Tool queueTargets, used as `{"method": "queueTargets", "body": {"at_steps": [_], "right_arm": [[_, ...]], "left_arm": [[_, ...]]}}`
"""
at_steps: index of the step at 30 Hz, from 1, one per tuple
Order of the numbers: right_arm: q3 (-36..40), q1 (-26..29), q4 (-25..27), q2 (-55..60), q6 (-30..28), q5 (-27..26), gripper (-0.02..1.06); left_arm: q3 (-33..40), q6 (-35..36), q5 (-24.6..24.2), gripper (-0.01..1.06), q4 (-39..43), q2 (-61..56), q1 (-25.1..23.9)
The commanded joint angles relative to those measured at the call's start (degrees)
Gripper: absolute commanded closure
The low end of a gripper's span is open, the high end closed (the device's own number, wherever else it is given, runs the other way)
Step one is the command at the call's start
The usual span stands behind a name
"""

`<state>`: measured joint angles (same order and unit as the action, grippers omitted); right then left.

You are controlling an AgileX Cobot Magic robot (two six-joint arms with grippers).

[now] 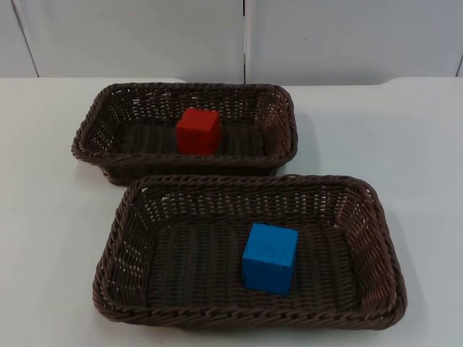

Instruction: Pick up one cube with the left hand and place it into the upper basket. Pick up one cube with the right hand and place it into the lower basket.

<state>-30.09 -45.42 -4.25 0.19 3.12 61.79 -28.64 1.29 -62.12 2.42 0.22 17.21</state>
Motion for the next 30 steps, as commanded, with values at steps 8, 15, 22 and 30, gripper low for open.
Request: {"method": "queueTargets", "body": {"at_steps": [8,15,22,30], "right_arm": [[0.52,0.07,0.01,-0.19,0.09,0.03,-0.01],[0.52,0.07,0.01,-0.19,0.09,0.03,-0.01],[0.52,0.07,0.01,-0.19,0.09,0.03,-0.01],[0.52,0.07,-0.1,-0.19,0.09,0.03,-0.01]], "left_arm": [[0.25,0.33,0.6,0.06,-0.11,-0.22,0.08],[0.25,0.33,0.6,0.06,-0.11,-0.22,0.08],[0.23,0.33,0.6,0.06,0.36,-0.22,0.08],[0.23,0.33,0.6,0.06,0.54,-0.22,0.08]]}}
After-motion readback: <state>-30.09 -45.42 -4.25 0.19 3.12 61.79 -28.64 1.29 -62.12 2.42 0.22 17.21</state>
